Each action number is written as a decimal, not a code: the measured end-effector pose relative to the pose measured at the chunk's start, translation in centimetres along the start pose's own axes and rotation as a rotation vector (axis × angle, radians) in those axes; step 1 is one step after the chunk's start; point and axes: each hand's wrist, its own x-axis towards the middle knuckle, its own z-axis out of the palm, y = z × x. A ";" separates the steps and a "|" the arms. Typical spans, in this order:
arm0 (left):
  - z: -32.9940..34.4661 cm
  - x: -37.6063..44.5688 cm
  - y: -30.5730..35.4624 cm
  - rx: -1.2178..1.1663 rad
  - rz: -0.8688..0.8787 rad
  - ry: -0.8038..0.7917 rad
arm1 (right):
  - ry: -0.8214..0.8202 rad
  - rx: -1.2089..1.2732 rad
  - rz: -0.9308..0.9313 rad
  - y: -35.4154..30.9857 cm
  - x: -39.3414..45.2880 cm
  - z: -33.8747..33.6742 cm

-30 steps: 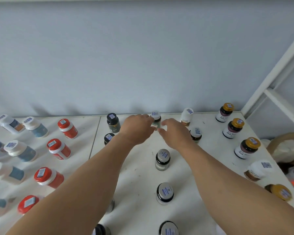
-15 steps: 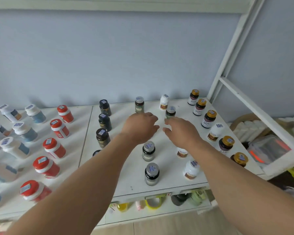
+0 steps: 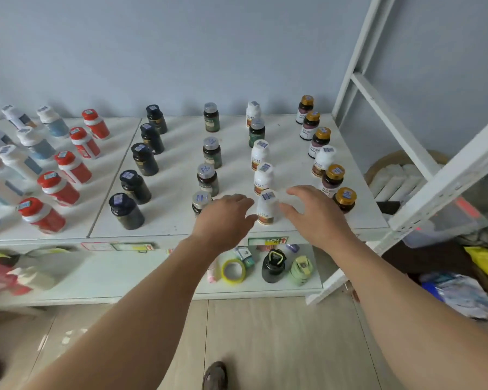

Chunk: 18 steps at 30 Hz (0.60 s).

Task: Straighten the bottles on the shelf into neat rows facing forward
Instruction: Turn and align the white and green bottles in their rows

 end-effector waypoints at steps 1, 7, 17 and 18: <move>1.1 -0.8 0.5 -0.023 -0.009 -0.015 | -0.036 -0.010 0.014 1.1 -0.6 0.6; 7.6 -2.6 0.6 -0.046 -0.022 0.001 | -0.154 -0.096 -0.002 4.9 -1.5 5.3; 14.1 -1.9 -0.6 0.022 -0.048 0.376 | 0.203 -0.145 -0.072 8.0 -1.5 11.6; 14.3 -1.9 -0.7 0.022 -0.046 0.394 | 0.221 -0.147 -0.084 8.2 -1.4 11.7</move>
